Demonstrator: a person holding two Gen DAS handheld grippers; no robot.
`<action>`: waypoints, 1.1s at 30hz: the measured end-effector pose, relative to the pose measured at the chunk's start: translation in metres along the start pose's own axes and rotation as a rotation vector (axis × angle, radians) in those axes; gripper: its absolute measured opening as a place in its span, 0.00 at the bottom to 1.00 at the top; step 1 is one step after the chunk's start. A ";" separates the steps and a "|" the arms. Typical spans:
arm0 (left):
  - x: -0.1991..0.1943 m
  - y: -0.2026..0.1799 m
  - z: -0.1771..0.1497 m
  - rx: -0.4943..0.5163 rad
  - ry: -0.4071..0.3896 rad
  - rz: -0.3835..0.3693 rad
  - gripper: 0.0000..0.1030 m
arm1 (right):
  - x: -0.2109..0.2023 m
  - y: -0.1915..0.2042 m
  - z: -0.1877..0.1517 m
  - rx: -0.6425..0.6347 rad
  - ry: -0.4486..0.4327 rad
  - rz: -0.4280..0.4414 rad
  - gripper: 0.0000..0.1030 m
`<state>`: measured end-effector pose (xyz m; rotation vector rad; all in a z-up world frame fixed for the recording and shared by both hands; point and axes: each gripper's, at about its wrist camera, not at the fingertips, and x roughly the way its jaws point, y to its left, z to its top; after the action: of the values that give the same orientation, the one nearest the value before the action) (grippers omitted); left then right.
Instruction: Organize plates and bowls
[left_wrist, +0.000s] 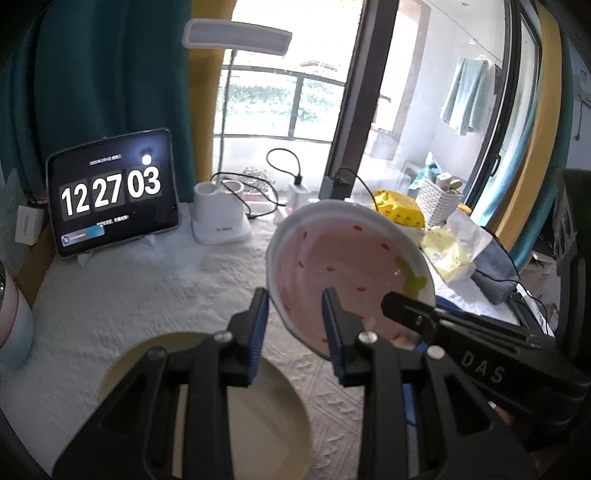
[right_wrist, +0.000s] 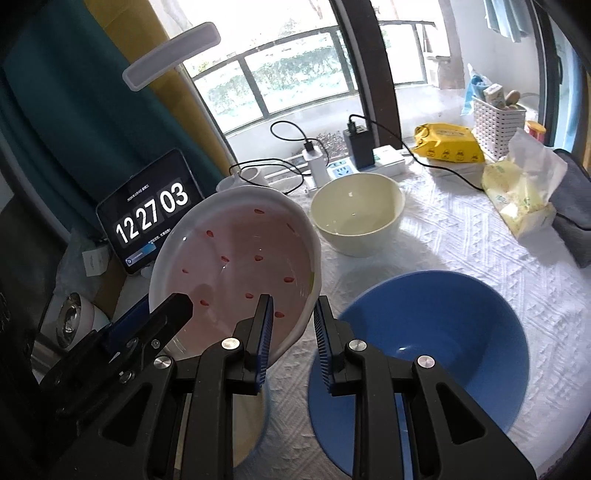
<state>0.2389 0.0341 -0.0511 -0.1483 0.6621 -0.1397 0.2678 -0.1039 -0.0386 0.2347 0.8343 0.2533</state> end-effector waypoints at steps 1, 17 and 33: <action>0.000 -0.003 0.000 0.003 0.001 -0.002 0.29 | -0.002 -0.002 0.000 0.002 -0.002 -0.002 0.24; 0.008 -0.059 -0.017 0.070 0.039 -0.043 0.29 | -0.029 -0.054 -0.015 0.069 -0.019 -0.044 0.24; 0.028 -0.083 -0.044 0.097 0.116 -0.059 0.29 | -0.028 -0.093 -0.041 0.121 0.017 -0.079 0.24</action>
<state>0.2266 -0.0567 -0.0870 -0.0663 0.7652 -0.2385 0.2310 -0.1958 -0.0736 0.3120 0.8747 0.1307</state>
